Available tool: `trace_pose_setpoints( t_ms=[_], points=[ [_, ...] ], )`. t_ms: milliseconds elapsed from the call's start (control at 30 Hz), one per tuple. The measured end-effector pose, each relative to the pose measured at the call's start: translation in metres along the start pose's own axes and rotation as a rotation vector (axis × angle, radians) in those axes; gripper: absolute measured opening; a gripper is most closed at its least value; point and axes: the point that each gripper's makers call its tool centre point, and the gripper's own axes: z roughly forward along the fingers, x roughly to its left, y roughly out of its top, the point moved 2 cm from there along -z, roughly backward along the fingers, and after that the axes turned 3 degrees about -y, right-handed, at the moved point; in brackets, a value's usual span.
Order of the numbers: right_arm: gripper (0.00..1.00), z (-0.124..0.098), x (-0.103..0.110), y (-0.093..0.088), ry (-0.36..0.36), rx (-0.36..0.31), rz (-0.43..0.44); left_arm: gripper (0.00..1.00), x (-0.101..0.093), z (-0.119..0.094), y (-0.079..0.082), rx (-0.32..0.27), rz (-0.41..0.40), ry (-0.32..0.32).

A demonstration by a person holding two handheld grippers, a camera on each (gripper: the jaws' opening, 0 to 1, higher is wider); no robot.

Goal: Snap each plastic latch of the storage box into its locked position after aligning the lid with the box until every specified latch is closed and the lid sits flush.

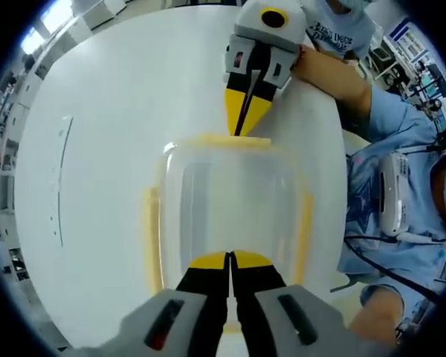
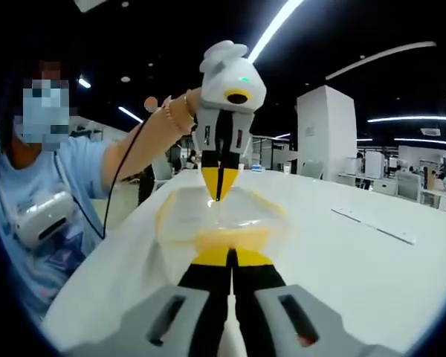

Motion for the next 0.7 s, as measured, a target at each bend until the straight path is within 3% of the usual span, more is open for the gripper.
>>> trace_pose_setpoints(
  t_ms=[300, 700],
  points=[
    [0.0, -0.0005, -0.001, -0.0006, 0.006, -0.009, 0.005, 0.01, 0.0004, -0.0005, 0.0004, -0.018, 0.003, 0.044],
    [0.0, -0.002, -0.0001, -0.0005, 0.003, -0.004, 0.036, 0.0, 0.0006, -0.0001, 0.0023, -0.032, -0.009, 0.04]
  ],
)
